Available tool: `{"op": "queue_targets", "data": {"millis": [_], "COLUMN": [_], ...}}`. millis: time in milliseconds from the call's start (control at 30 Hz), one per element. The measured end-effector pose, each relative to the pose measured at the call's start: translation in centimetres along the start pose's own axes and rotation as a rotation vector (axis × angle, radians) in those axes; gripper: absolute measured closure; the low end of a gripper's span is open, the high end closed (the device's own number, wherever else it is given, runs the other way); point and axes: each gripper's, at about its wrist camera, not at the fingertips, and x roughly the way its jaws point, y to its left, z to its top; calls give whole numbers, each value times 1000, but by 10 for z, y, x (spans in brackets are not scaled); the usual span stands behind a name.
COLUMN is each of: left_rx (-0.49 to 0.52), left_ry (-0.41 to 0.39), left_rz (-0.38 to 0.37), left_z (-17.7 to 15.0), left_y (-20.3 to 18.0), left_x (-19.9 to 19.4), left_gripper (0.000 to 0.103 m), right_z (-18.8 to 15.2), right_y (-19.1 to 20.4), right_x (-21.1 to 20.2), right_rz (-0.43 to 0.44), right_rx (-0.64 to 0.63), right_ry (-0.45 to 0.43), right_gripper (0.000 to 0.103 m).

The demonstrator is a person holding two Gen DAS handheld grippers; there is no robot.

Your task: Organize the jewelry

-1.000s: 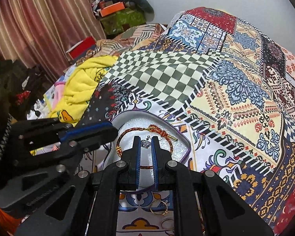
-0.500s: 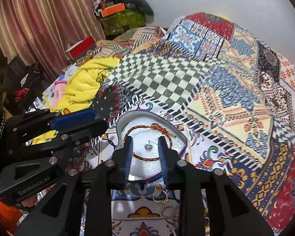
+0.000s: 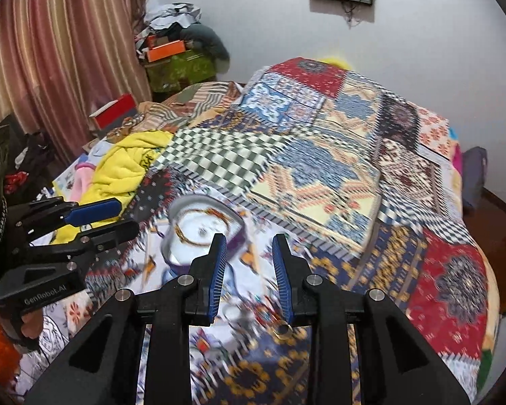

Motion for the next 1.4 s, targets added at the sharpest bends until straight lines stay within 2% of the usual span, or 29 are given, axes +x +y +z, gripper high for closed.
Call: {"op": "queue_targets", "data": {"millis": [467, 767, 867, 1067, 1267, 1333, 1400], "left_rx": [32, 64, 88, 111, 143, 154, 161], "left_ry": [160, 242, 245, 254, 250, 249, 247], "left_rz": [-66, -105, -104, -121, -132, -132, -132], "left_z": [-38, -52, -53, -53, -52, -52, -51], "left_y": [-42, -56, -61, -65, -68, -69, -71], "left_x": [35, 63, 69, 79, 86, 88, 90], "left_gripper": [67, 67, 67, 67, 67, 67, 67], "right_z": [-61, -82, -82, -82, -79, -79, -79], "right_y": [-44, -40, -37, -36, -34, -33, -34], "right_x": [0, 22, 31, 50, 54, 55, 55], "right_rz": [-43, -8, 24, 25, 39, 42, 49], "right_rx": [86, 61, 48, 5, -17, -19, -10], "right_ry": [106, 188, 210, 237, 212, 206, 202], "right_gripper": [77, 77, 77, 77, 77, 83, 83]}}
